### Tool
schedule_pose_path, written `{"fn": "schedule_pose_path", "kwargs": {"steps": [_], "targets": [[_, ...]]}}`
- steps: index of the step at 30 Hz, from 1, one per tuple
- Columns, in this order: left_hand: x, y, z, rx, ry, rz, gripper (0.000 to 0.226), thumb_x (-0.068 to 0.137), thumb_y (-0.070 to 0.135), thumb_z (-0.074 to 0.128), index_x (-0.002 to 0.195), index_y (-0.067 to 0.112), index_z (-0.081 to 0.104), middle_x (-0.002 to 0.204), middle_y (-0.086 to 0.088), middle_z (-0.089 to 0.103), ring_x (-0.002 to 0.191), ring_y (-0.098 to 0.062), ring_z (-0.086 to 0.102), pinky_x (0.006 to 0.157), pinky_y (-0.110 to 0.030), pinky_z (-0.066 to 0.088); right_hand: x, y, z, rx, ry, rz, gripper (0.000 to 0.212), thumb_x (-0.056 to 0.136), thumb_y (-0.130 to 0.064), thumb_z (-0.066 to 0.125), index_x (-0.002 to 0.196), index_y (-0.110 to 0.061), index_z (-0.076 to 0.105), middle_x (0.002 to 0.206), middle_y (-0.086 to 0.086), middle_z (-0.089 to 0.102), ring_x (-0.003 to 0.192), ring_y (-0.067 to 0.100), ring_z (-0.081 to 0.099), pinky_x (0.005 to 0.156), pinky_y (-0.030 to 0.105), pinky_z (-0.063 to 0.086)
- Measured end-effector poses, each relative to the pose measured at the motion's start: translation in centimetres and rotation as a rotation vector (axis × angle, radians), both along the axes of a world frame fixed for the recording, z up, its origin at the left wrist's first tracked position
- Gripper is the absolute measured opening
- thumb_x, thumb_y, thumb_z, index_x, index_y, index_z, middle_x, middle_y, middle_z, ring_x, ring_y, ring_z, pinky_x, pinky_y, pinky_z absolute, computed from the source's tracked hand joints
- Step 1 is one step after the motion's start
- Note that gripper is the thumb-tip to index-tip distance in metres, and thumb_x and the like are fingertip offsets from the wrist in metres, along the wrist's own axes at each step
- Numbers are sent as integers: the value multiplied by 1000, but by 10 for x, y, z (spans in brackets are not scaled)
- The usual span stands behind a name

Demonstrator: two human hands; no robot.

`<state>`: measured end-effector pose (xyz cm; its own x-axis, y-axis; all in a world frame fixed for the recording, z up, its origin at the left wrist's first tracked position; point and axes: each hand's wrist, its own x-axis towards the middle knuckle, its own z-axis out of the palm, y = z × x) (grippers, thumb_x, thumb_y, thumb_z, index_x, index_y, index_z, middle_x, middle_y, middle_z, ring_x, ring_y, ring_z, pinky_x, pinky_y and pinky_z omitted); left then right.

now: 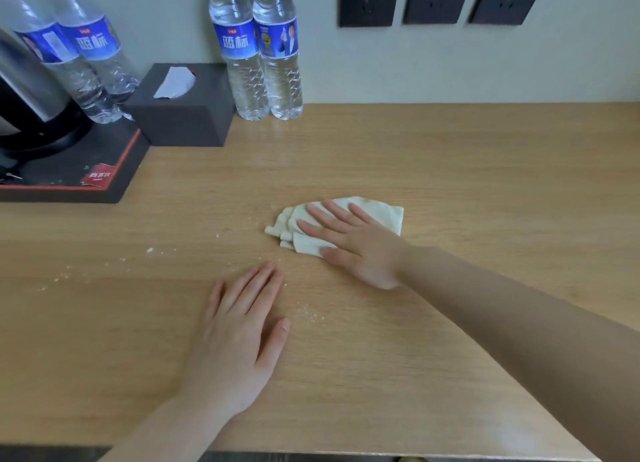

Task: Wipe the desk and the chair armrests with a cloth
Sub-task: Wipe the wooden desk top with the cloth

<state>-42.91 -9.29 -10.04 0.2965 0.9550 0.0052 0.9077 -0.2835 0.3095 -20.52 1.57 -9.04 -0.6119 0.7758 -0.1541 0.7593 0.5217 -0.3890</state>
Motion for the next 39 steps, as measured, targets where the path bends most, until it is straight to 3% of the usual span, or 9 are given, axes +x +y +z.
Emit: {"fn": "schedule_pose_path", "kwargs": {"steps": [4,10,13,17,23,29,34,39], "targets": [[-3,1,0,-5,-1,-6,62,92,53,19,148,26,25,154,15,18,142,-2,7,118,-44,12,17,-48,3,-26,0,-89,50,101,-41,14,147,-41,-5,155,-17,-17,137,0,-28,112,28,-21],[-27,2,3,-8,-34,-80,58,95,50,21,148,27,21,155,15,16,142,2,4,117,-29,3,-55,-128,-3,-22,-46,-657,64,81,-49,-19,143,-33,-25,150,-9,-35,131,9,-42,113,37,-21],[-45,-1,3,4,-24,-58,56,96,47,24,148,27,23,156,14,19,143,1,6,117,-31,6,-105,-142,-7,-50,-21,-903,53,88,-44,-19,137,-30,-36,144,-7,-45,129,14,-46,111,42,-24],[-63,-4,1,21,-50,-42,54,94,41,30,145,23,34,153,11,29,142,-4,19,115,-38,15,-158,-123,-10,-70,56,-987,59,89,-43,-6,138,-25,-35,144,-3,-45,126,17,-49,108,44,-28],[-70,-5,2,28,-58,46,55,92,40,33,142,20,39,150,11,33,139,-3,20,114,-38,11,-164,-44,-15,18,46,-939,58,98,-39,6,146,-19,-19,154,5,-26,138,23,-32,111,45,-21],[-76,-6,0,-3,14,98,58,94,48,18,148,29,20,155,19,13,141,4,-1,117,-37,3,-133,37,-13,4,-65,-684,57,98,-44,7,149,-25,-11,158,2,-16,141,22,-24,114,45,-15],[-90,-2,-2,-6,40,105,59,93,54,12,149,34,12,155,21,7,140,7,-7,118,-34,-1,-127,30,-8,20,-24,-237,51,101,-42,11,149,-34,-3,159,-10,-9,142,15,-22,112,37,-15],[-94,-2,-4,-1,59,78,59,93,56,10,148,37,2,155,22,-1,139,7,-12,117,-32,-6,-112,-35,-2,25,41,-83,51,100,-43,12,148,-38,-6,157,-16,-13,139,9,-28,113,33,-19]]}}
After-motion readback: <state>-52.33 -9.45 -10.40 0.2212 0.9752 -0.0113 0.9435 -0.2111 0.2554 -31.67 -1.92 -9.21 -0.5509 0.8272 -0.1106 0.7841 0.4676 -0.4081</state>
